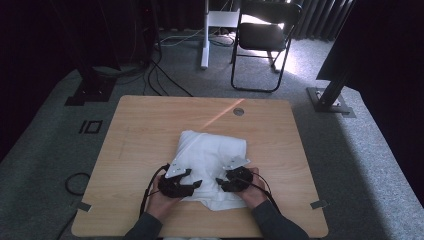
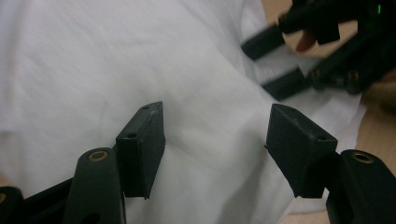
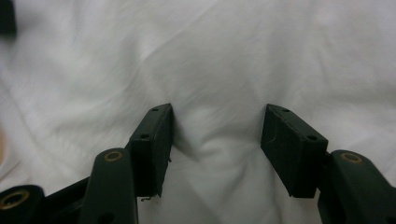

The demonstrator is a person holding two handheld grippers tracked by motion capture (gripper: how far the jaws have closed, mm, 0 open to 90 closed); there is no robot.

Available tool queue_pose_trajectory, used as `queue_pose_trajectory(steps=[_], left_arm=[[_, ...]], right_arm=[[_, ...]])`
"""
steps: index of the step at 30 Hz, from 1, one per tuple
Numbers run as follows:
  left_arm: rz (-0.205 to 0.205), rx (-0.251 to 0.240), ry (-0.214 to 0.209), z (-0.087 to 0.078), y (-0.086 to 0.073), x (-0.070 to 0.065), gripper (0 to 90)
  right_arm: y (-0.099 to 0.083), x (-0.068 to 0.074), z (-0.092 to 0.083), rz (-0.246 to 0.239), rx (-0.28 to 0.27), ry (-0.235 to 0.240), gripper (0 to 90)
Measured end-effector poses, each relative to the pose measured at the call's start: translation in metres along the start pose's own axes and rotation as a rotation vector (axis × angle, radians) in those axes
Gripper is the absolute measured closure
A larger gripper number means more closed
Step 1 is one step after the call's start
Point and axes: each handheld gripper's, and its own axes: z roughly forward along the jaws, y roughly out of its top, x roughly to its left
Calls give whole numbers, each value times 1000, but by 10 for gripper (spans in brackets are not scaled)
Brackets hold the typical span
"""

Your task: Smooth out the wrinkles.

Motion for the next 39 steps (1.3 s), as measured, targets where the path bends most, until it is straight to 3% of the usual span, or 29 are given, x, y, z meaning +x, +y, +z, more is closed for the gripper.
queue_pose_trajectory(steps=[3,7,10,16,21,24,27,29,34,39], left_arm=[[3,-6,10,6,3,5,379],[-6,-3,39,15,14,20,393],[-15,-6,63,23,21,31,400],[-38,1,121,36,37,48,400],[-53,-27,140,36,45,53,385],[-62,-79,155,17,49,52,370],[-65,-123,169,-4,49,52,362],[-75,-156,179,-21,46,53,361],[-86,-186,197,-51,34,54,360],[-99,-196,219,-68,20,57,354]], right_arm=[[2,-11,7,29,-26,-18,423],[4,-30,18,106,-83,4,414],[8,-39,26,124,-107,-2,410],[25,-55,39,128,-100,-27,400],[36,-66,44,157,-104,-38,355],[39,-68,22,210,-174,-19,351],[37,-66,-11,199,-254,-29,317],[32,-65,-28,186,-277,-38,309],[8,-69,-68,196,-313,-96,308],[-14,-77,-85,235,-312,-127,309]])
